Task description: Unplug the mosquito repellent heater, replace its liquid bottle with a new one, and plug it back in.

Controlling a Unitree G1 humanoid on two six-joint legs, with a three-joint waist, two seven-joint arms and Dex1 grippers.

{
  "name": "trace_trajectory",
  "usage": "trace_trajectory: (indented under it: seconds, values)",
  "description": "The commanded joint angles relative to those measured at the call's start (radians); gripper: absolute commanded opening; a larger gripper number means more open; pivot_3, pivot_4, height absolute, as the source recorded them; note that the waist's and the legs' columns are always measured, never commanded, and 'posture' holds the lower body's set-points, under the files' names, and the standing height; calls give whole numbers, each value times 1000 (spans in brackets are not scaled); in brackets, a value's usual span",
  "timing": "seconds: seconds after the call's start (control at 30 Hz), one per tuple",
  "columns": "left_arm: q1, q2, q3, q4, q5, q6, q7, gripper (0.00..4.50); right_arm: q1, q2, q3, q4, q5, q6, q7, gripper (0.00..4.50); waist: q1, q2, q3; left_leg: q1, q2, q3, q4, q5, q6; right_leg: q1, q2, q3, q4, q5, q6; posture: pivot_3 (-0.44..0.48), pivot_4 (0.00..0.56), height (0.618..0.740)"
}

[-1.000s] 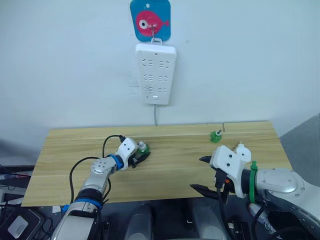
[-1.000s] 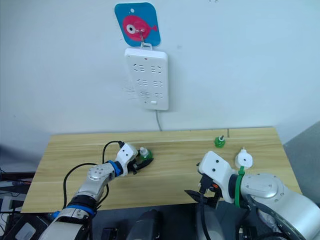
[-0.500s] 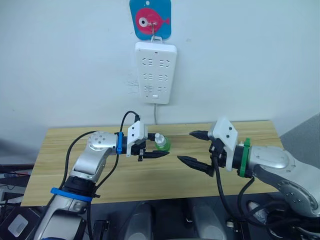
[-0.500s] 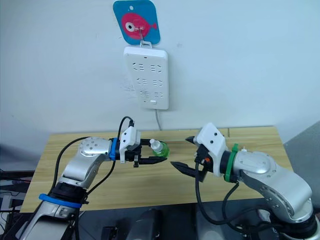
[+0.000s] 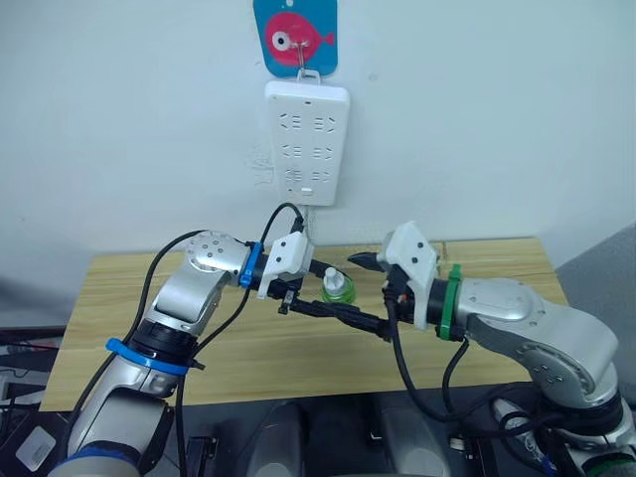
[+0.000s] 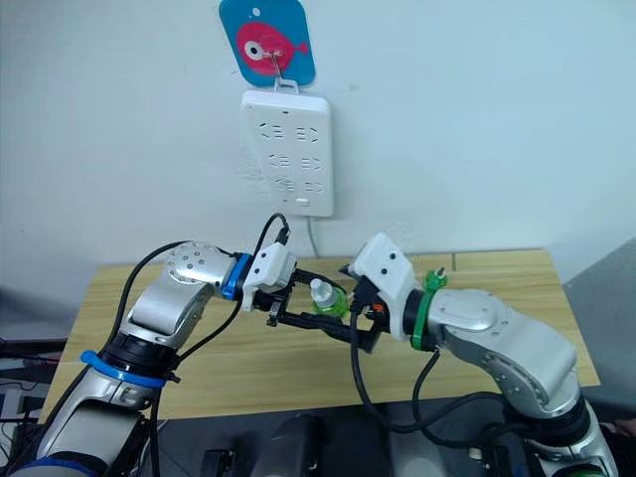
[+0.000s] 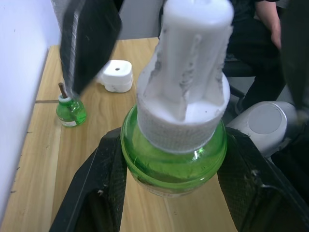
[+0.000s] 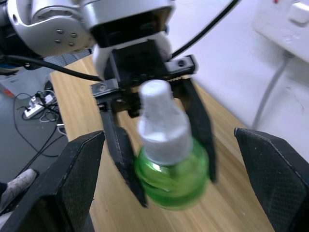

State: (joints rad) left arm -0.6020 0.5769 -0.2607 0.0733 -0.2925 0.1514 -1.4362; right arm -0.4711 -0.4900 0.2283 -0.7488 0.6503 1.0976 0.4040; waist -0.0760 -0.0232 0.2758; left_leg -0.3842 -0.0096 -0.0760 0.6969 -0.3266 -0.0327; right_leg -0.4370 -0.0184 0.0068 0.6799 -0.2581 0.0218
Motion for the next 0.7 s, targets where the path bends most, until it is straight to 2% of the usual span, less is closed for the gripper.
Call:
trace_trajectory:
  seconds: [0.03,0.13,0.37,0.4,0.57,0.7]
  values:
    - [-19,0,-4,-6,3,-23,-17,2266,-18,14,27,3,-36,-41,-6,4500,-3,0,0,0,0,0,0,0,0,0,0,0,0,0,0,-156,199,740]
    - [-22,1,-3,-1,6,-28,-17,2266,-18,20,41,19,-59,-56,-5,3867,-6,0,-2,0,0,1,0,0,0,0,0,1,0,0,0,-153,195,740]
    - [-23,-9,17,-15,-23,36,16,2266,-10,6,61,20,-99,-91,20,1342,-7,0,-5,0,0,1,0,0,0,-1,0,1,1,0,0,-151,190,740]
    - [-24,-9,18,-15,-25,42,18,2266,-8,4,60,19,-101,-97,24,1111,-7,0,-5,0,0,1,1,0,0,-1,0,1,1,0,0,-150,189,740]
    - [-16,-21,67,-4,-83,52,18,2266,2,-8,27,23,-96,-132,52,1104,-7,1,-6,0,0,2,1,0,0,-1,0,2,1,0,0,-148,188,740]
    - [5,-19,85,26,-59,-3,40,3583,14,-14,-45,31,-66,-162,78,1104,-7,1,-8,0,0,2,1,0,0,-1,0,2,2,0,0,-145,187,740]
